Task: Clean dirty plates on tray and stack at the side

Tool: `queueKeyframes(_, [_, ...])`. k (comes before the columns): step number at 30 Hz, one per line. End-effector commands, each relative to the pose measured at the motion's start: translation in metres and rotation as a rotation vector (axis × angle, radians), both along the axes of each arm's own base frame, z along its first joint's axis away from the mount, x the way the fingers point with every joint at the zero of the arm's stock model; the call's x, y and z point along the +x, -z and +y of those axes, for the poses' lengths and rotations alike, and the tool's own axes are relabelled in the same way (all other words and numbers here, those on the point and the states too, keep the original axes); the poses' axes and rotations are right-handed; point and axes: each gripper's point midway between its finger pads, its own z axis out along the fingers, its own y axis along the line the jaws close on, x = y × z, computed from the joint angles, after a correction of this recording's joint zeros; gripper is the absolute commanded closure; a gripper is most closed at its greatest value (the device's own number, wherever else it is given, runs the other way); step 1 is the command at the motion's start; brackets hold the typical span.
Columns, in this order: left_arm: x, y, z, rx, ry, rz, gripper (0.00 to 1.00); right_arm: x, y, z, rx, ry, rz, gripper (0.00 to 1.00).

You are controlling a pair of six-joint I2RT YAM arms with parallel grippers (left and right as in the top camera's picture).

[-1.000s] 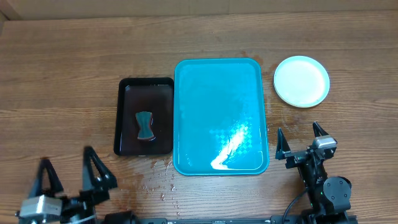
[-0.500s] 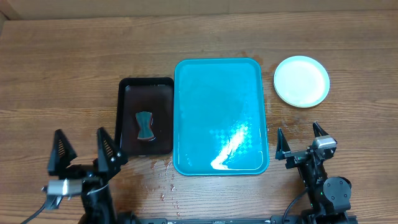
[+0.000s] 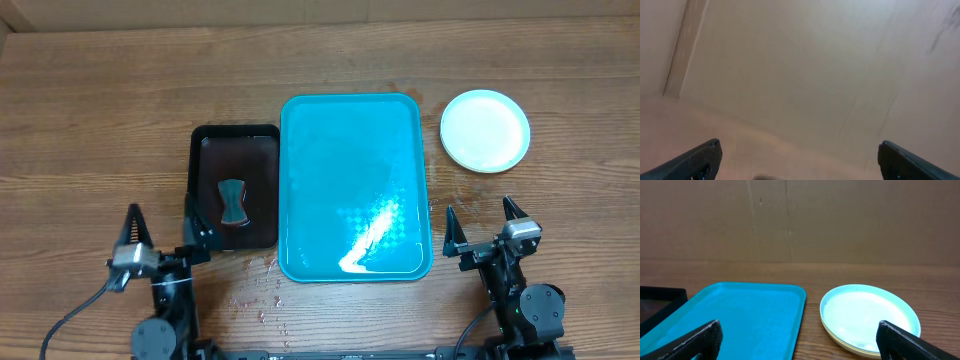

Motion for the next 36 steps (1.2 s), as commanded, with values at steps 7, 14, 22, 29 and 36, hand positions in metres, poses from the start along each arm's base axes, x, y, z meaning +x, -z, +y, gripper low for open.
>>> queueKeyframes(7, [0.007,0.082,0.005,-0.022,-0.027,0.328,0.00,0.000,0.002,-0.001,-0.006,0.004,-0.005,0.00])
queueKeyframes(14, [0.008,0.084,-0.005,0.092,0.019,0.351,0.00,0.000,0.002,-0.001,-0.006,0.004,-0.005,0.00])
queueKeyframes(22, [0.009,0.085,-0.010,0.146,0.042,0.356,0.00,0.000,0.002,-0.001,-0.006,0.004,-0.005,0.00])
queueKeyframes(29, [0.009,0.085,-0.010,0.146,0.042,0.356,0.00,0.000,0.002,-0.001,-0.006,0.004,-0.005,0.00])
queueKeyframes(36, [0.009,0.085,-0.010,0.146,0.042,0.356,0.00,0.000,0.002,-0.001,-0.006,0.004,-0.005,0.00])
